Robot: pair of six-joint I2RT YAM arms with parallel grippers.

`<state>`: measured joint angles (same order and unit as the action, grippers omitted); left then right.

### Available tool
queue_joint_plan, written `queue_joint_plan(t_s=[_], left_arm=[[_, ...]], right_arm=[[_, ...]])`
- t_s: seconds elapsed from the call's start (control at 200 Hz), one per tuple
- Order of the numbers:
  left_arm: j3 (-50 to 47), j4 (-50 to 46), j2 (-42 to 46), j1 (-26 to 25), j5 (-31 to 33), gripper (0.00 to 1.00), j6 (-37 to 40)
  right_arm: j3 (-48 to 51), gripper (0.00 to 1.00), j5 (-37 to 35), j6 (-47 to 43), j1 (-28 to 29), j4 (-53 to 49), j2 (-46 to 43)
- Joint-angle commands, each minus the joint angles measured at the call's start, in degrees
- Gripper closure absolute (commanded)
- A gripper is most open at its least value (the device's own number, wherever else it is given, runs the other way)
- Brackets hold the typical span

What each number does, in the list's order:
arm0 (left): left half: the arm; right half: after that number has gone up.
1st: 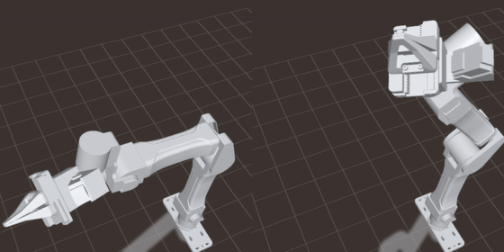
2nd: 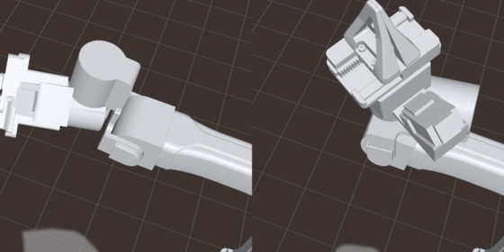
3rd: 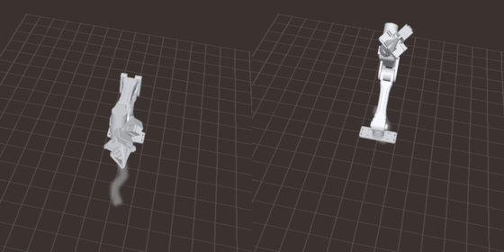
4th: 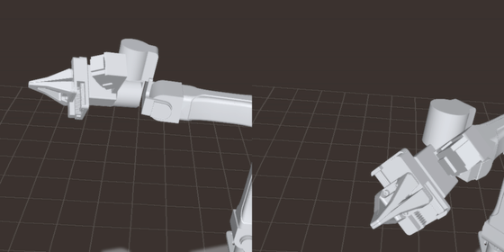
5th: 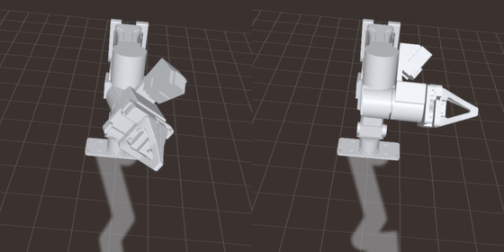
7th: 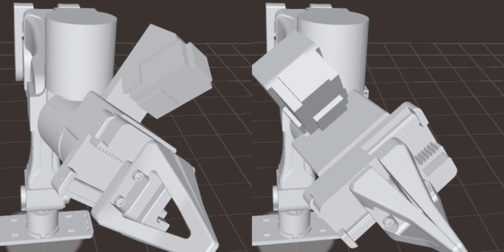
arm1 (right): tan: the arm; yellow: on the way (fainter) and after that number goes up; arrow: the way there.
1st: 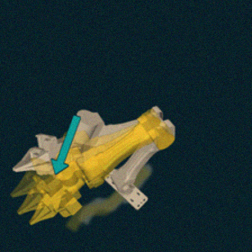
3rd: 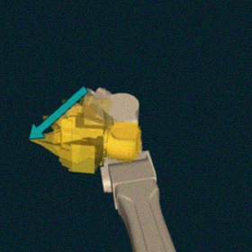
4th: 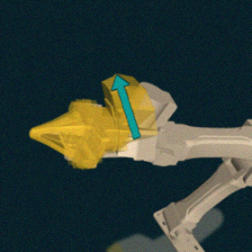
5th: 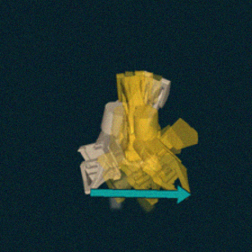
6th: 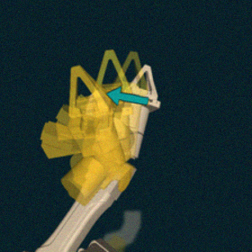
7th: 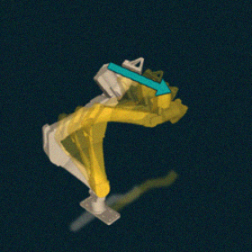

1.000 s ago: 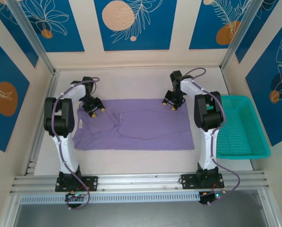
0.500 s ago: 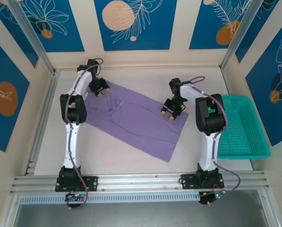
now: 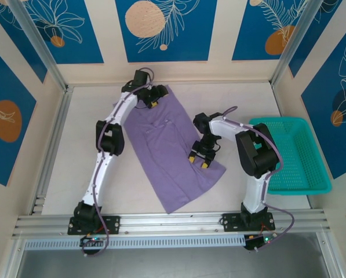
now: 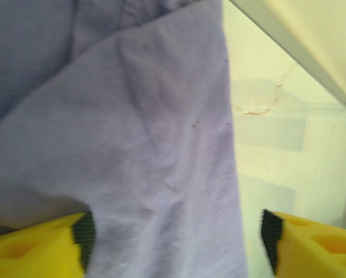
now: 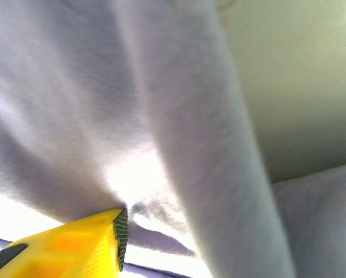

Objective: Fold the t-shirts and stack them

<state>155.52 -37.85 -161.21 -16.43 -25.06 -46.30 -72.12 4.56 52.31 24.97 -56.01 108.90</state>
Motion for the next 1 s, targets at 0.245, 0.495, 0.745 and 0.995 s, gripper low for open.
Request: queue_joint_plan(t_s=[0.245, 0.495, 0.745, 0.995], left_arm=[[-21.52, -13.95, 26.88, 7.7, 17.27, 0.15, 7.44], [-32.6, -17.94, 29.76, 9.9, 18.13, 0.58, 9.67], [-30.43, -18.71, 21.92, 9.28, 19.02, 0.69, 12.25], [-21.15, -16.76, 11.13, 7.41, 14.57, 0.69, 11.82]], right_arm=[[-1.32, 0.41, -0.42, -15.06, 3.91, 5.22, -12.49], [-3.3, 0.47, 11.09, -26.22, 14.87, 9.6, -9.46], [-6.15, 0.58, 11.56, -24.31, 22.38, 8.48, -0.68], [-6.51, 0.63, 11.09, -13.68, 24.92, 13.72, 4.8]])
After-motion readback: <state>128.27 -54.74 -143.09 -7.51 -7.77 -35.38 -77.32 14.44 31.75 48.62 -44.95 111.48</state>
